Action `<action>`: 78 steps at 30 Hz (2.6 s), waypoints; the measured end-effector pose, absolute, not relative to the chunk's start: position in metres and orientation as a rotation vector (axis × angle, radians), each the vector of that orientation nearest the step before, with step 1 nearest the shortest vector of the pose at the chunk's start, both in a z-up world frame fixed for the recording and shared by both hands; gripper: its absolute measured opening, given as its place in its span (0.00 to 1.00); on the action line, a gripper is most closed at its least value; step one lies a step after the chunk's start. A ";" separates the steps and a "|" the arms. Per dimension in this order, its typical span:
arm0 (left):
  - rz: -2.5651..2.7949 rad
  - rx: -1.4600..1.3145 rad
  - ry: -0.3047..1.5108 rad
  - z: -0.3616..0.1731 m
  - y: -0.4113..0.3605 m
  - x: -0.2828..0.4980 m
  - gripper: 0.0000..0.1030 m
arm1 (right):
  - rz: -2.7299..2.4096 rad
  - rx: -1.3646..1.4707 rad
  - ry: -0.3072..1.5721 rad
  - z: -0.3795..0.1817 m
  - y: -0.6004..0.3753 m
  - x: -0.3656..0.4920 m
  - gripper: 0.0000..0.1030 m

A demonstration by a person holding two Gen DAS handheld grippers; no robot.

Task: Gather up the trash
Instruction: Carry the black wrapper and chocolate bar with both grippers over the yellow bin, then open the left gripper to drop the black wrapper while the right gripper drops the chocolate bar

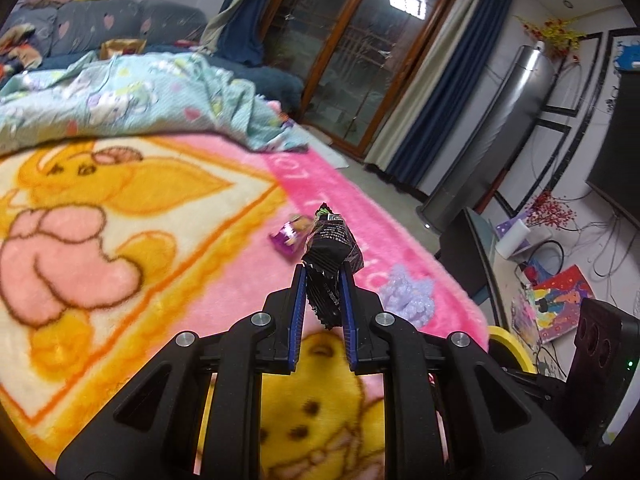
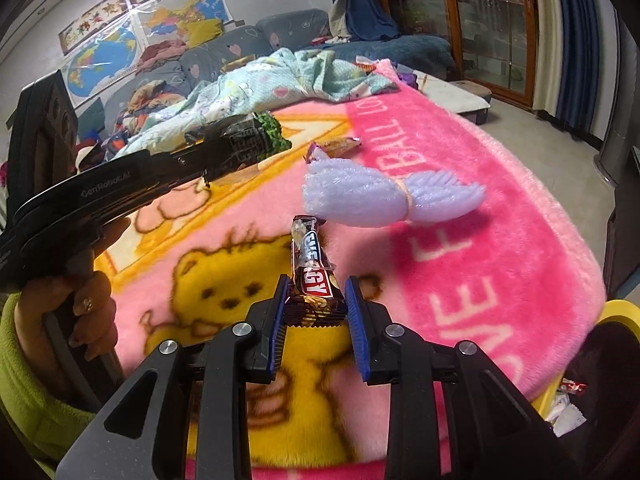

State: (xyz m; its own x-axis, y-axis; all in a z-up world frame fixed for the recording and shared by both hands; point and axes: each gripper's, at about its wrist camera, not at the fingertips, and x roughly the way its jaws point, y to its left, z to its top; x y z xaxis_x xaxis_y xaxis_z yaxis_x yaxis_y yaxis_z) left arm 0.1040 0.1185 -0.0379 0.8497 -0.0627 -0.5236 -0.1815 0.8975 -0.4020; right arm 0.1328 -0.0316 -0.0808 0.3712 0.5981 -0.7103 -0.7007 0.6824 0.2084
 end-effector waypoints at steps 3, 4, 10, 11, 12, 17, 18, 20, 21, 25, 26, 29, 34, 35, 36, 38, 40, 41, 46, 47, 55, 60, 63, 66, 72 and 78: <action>0.039 -0.441 0.538 -0.029 0.109 0.101 0.11 | 0.833 -0.131 0.838 -0.073 -0.044 0.128 0.26; 0.026 -0.435 0.532 -0.026 0.104 0.100 0.11 | 0.833 -0.130 0.838 -0.071 -0.047 0.127 0.26; -0.025 -0.406 0.528 -0.020 0.085 0.099 0.11 | 0.805 -0.116 0.895 -0.073 -0.073 0.124 0.26; -0.037 -0.400 0.530 -0.019 0.080 0.100 0.11 | 0.796 -0.111 0.904 -0.074 -0.081 0.123 0.26; -0.047 -0.393 0.532 -0.019 0.076 0.100 0.11 | 0.782 -0.109 0.909 -0.075 -0.087 0.121 0.26; -0.101 -0.365 0.546 -0.021 0.054 0.104 0.11 | 0.696 -0.096 0.933 -0.082 -0.121 0.124 0.26; -0.110 -0.358 0.548 -0.021 0.049 0.105 0.11 | 0.671 -0.089 0.939 -0.084 -0.128 0.126 0.26; -0.133 -0.343 0.553 -0.022 0.039 0.106 0.11 | 0.636 -0.078 0.958 -0.089 -0.138 0.131 0.26; -0.144 -0.335 0.558 -0.023 0.033 0.107 0.11 | 0.614 -0.074 0.968 -0.092 -0.143 0.133 0.26; -0.179 -0.310 0.571 -0.026 0.016 0.109 0.11 | 0.525 -0.066 1.004 -0.104 -0.161 0.142 0.26; -0.193 -0.303 0.575 -0.027 0.011 0.110 0.11 | 0.497 -0.068 1.011 -0.107 -0.167 0.145 0.26; -0.220 -0.286 0.578 -0.028 -0.001 0.111 0.11 | 0.464 -0.038 1.015 -0.110 -0.181 0.148 0.26; -0.272 -0.255 0.578 -0.026 -0.022 0.115 0.11 | 0.431 -0.005 0.970 -0.100 -0.202 0.149 0.26; -0.285 -0.247 0.578 -0.026 -0.028 0.116 0.11 | 0.422 0.003 0.958 -0.097 -0.207 0.149 0.26; -0.295 -0.241 0.579 -0.026 -0.032 0.117 0.11 | 0.410 0.012 0.945 -0.094 -0.213 0.149 0.26; -0.317 -0.227 0.581 -0.026 -0.043 0.118 0.11 | 0.391 0.027 0.926 -0.090 -0.224 0.150 0.26; -0.334 -0.216 0.585 -0.026 -0.051 0.120 0.11 | 0.364 0.043 0.908 -0.086 -0.234 0.152 0.26; -0.346 -0.207 0.587 -0.026 -0.057 0.121 0.11 | 0.352 0.052 0.900 -0.084 -0.240 0.153 0.26; -0.398 -0.167 0.597 -0.026 -0.081 0.122 0.11 | 0.293 0.102 0.855 -0.074 -0.269 0.154 0.26; -0.410 -0.156 0.598 -0.026 -0.087 0.123 0.11 | 0.283 0.106 0.848 -0.072 -0.273 0.154 0.26; -0.477 -0.098 0.622 -0.034 -0.120 0.125 0.11 | 0.188 0.183 0.818 -0.071 -0.319 0.154 0.26; -0.514 -0.053 0.642 -0.042 -0.142 0.125 0.11 | 0.146 0.231 0.831 -0.077 -0.342 0.155 0.26; -0.533 -0.025 0.651 -0.046 -0.153 0.124 0.11 | 0.128 0.260 0.833 -0.079 -0.354 0.154 0.26; -0.553 0.002 0.663 -0.051 -0.165 0.125 0.11 | 0.116 0.278 0.834 -0.080 -0.361 0.154 0.26; -0.599 0.049 0.704 -0.067 -0.191 0.131 0.12 | 0.102 0.313 0.837 -0.082 -0.373 0.156 0.27; -0.620 0.081 0.713 -0.077 -0.209 0.135 0.20 | 0.084 0.353 0.826 -0.081 -0.382 0.157 0.44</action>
State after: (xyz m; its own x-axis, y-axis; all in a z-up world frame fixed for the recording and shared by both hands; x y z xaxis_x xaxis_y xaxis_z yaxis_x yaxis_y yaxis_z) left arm 0.1350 -0.2092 -0.0768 0.5860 -0.5045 -0.6342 0.5583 0.8185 -0.1353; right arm 0.1568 -0.3819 -0.0813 0.6781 0.2090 -0.7046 0.0630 0.9386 0.3391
